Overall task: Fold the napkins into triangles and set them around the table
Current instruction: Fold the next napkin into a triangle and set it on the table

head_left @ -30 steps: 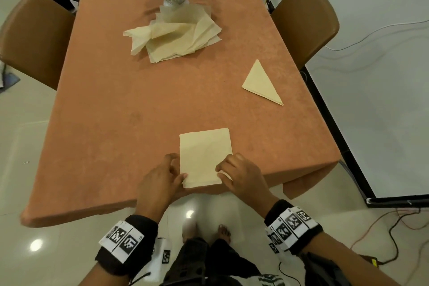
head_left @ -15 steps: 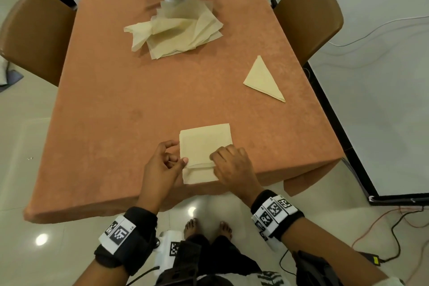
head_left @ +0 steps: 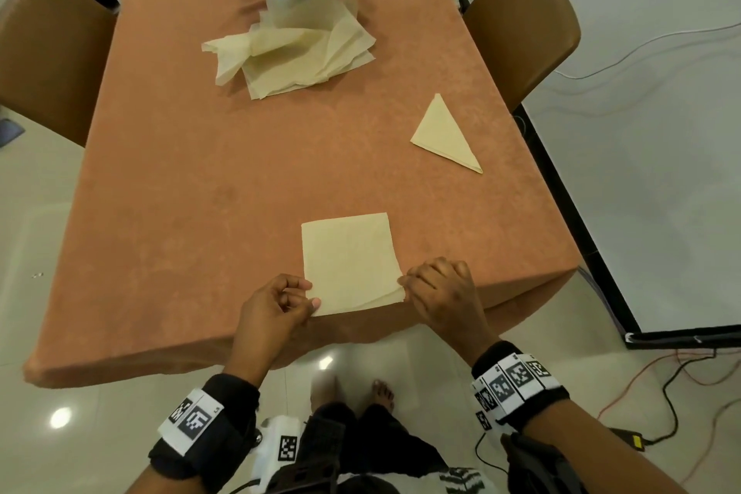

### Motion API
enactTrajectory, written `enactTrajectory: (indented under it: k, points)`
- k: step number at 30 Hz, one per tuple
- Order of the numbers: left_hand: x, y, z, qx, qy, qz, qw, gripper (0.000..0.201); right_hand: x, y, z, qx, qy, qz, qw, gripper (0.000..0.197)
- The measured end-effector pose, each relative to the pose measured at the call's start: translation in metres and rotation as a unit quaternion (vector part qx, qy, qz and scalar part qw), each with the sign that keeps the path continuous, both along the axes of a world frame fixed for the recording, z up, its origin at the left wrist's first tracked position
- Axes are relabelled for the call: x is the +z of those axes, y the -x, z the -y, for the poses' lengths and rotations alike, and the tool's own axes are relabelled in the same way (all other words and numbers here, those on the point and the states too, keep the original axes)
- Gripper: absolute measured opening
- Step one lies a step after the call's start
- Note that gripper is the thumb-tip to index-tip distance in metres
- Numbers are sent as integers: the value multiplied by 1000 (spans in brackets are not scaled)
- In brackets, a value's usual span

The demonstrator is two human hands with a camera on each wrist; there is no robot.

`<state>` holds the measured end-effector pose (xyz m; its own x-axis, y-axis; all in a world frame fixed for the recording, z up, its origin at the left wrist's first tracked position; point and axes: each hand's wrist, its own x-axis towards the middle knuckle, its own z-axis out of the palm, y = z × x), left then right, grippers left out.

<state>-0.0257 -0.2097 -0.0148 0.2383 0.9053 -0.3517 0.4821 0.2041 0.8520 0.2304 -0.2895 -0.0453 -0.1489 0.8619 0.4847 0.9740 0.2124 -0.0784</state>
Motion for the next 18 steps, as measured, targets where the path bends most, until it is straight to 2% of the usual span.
enactTrajectory:
  k: [3, 7, 10, 12, 15, 18]
  points:
    - [-4, 3, 1, -25, -59, -120, 991, 19, -4, 8, 6, 11, 1, -9, 1000, 21]
    - [9, 1, 7, -78, -161, -276, 944, 39, 1, 14, 2, 1, 9, -51, 999, 27]
    - [13, -11, -1, -104, -274, -271, 917, 46, 9, 18, -14, -30, 30, -87, 995, 28]
    - [6, -24, -11, -170, -319, -280, 890, 54, 15, 22, -30, -56, 79, -91, 991, 29]
    - [-13, -37, -27, -294, -251, -337, 859, 89, 13, 31, -46, -62, 206, -61, 975, 43]
    - [-23, -38, -44, -348, -181, -376, 839, 127, -3, 32, -45, -51, 311, -31, 948, 65]
